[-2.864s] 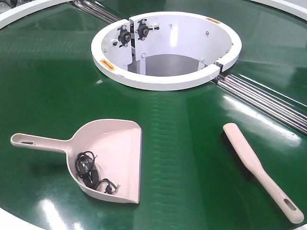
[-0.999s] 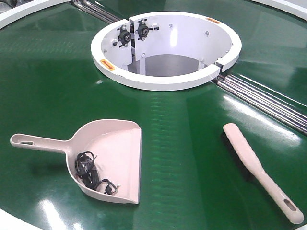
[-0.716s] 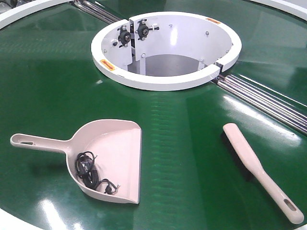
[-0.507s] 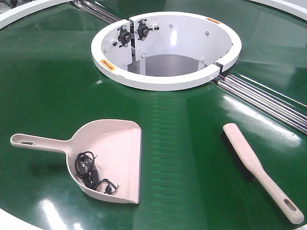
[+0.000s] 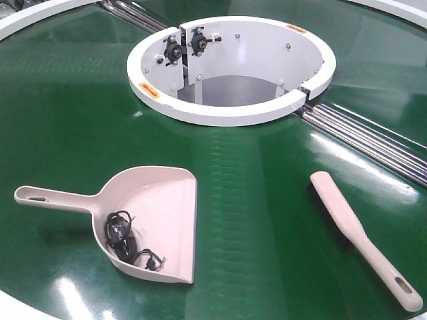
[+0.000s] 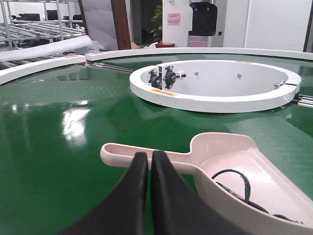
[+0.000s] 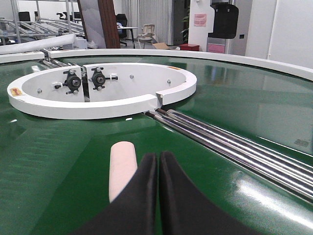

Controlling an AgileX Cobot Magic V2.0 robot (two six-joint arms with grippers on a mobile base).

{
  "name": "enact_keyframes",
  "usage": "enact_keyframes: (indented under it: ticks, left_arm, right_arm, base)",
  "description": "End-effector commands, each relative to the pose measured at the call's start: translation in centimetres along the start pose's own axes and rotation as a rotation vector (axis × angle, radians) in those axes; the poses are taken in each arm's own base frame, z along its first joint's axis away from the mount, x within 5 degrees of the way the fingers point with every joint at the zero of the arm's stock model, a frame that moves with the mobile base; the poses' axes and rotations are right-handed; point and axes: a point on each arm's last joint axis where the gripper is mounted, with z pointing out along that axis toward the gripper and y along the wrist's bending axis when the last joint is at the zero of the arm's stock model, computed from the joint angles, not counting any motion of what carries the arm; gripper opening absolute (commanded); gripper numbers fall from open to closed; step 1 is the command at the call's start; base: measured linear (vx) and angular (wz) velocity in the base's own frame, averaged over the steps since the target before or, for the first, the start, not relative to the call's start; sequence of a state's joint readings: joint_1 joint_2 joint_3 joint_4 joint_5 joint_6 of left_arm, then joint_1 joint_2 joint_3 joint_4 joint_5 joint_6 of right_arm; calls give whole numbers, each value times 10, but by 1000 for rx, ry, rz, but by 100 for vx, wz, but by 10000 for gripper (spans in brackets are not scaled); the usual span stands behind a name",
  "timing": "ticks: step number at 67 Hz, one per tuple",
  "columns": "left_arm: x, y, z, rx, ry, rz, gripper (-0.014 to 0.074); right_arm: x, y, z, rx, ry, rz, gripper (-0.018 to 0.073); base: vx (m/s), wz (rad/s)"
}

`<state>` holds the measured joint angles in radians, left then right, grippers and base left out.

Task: Clean and inspect green conveyor with broom and dustpan

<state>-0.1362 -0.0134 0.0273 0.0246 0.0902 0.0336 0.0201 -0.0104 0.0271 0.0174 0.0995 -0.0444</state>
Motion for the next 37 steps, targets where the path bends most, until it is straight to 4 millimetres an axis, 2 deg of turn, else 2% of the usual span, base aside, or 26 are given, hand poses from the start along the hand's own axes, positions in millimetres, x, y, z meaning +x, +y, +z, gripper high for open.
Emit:
enact_keyframes:
  ticks: [1,37]
  left_arm:
    - [3,0,0,-2,-60,-13,-8]
    - [3,0,0,-2,-60,-13,-8]
  right_arm:
    - [0,0,0,7,-63,-10,-9]
    - [0,0,0,7,-64,-10,-9]
  base:
    - [0,0]
    - [0,0]
